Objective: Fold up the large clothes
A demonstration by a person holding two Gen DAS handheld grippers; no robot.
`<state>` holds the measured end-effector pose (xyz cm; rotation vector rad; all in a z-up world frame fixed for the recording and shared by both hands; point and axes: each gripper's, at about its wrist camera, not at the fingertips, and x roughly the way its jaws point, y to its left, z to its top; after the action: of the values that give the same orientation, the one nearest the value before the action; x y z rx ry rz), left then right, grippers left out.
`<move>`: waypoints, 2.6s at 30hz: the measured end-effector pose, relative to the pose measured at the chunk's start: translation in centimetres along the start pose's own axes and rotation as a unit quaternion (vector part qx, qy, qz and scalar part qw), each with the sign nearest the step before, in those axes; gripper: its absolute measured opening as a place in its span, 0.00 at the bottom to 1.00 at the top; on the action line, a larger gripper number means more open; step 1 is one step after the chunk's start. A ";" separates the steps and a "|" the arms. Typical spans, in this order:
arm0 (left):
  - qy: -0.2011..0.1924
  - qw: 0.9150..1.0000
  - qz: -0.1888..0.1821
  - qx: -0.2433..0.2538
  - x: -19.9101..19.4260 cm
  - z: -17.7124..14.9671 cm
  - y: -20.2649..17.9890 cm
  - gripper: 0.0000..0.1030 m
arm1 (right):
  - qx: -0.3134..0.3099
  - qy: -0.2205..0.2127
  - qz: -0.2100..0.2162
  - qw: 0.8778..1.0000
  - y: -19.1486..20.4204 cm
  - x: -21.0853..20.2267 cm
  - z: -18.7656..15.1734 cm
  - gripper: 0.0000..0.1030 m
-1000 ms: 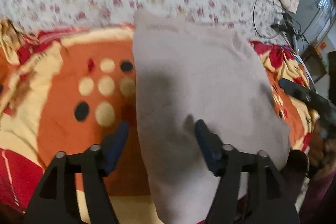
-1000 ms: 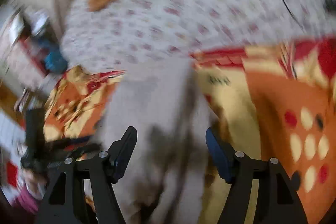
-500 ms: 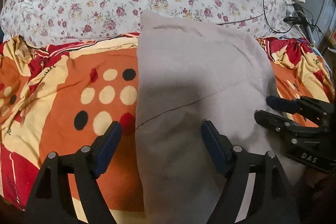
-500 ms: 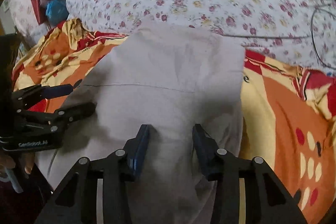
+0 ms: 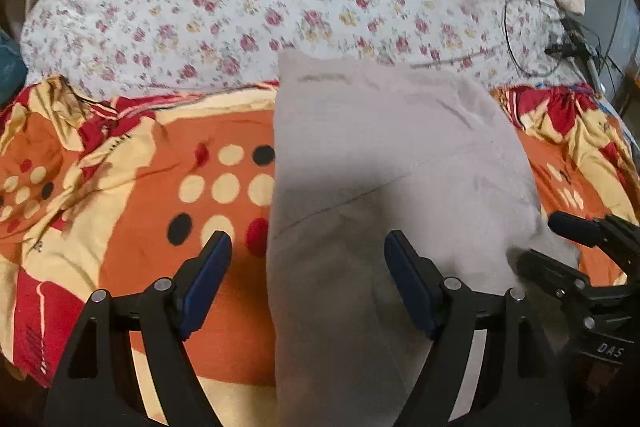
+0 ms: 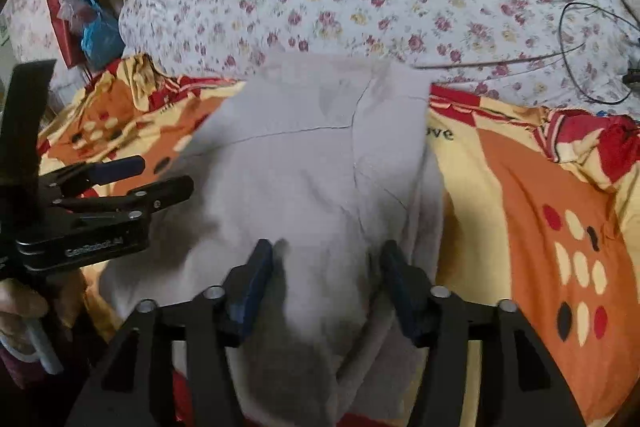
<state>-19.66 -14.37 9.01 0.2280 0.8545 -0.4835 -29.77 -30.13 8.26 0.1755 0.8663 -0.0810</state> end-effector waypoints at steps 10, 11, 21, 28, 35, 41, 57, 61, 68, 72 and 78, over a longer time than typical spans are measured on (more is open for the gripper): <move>-0.063 0.998 0.017 -0.013 -3.6 0.6 0.7 0.76 | 0.039 -0.045 -0.026 0.998 0.6 -3.3 1.3 0.75; -0.068 0.997 0.017 -0.016 -3.9 0.7 0.9 0.76 | 0.044 -0.051 -0.027 0.997 0.7 -3.6 1.4 0.76; -0.090 0.995 0.024 -0.032 -5.1 0.6 1.4 0.76 | 0.021 -0.070 -0.064 0.995 2.5 -4.0 2.0 0.80; -0.091 0.995 0.031 -0.038 -5.2 0.6 1.5 0.76 | 0.037 -0.066 -0.073 0.994 2.0 -3.4 2.3 0.80; -0.086 0.995 0.036 -0.034 -4.8 0.7 1.3 0.76 | 0.045 -0.055 -0.071 0.995 1.8 -2.6 2.4 0.80; -0.087 0.995 0.038 -0.038 -4.7 0.7 1.4 0.76 | 0.045 -0.050 -0.068 0.995 1.9 -2.1 2.5 0.80; -0.082 0.995 0.035 -0.038 -4.3 0.6 1.4 0.77 | 0.044 -0.042 -0.067 0.996 2.1 -1.5 2.6 0.81; -0.082 0.995 0.035 -0.039 -4.3 0.6 1.4 0.76 | 0.042 -0.039 -0.067 0.996 2.2 -1.4 2.5 0.81; -0.081 0.995 0.034 -0.038 -4.3 0.6 1.4 0.77 | 0.042 -0.035 -0.068 0.996 2.2 -1.1 2.5 0.81; -0.079 0.996 0.035 -0.036 -4.2 0.5 1.4 0.76 | 0.044 -0.033 -0.067 0.996 2.1 -0.9 2.4 0.81; -0.074 0.996 0.035 -0.032 -3.8 0.4 1.3 0.77 | 0.049 -0.037 -0.062 0.996 1.9 -1.0 2.4 0.81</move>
<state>-20.86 -12.21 12.20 0.1601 0.7145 -0.4022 -28.32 -28.72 10.76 0.2098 0.7992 -0.2459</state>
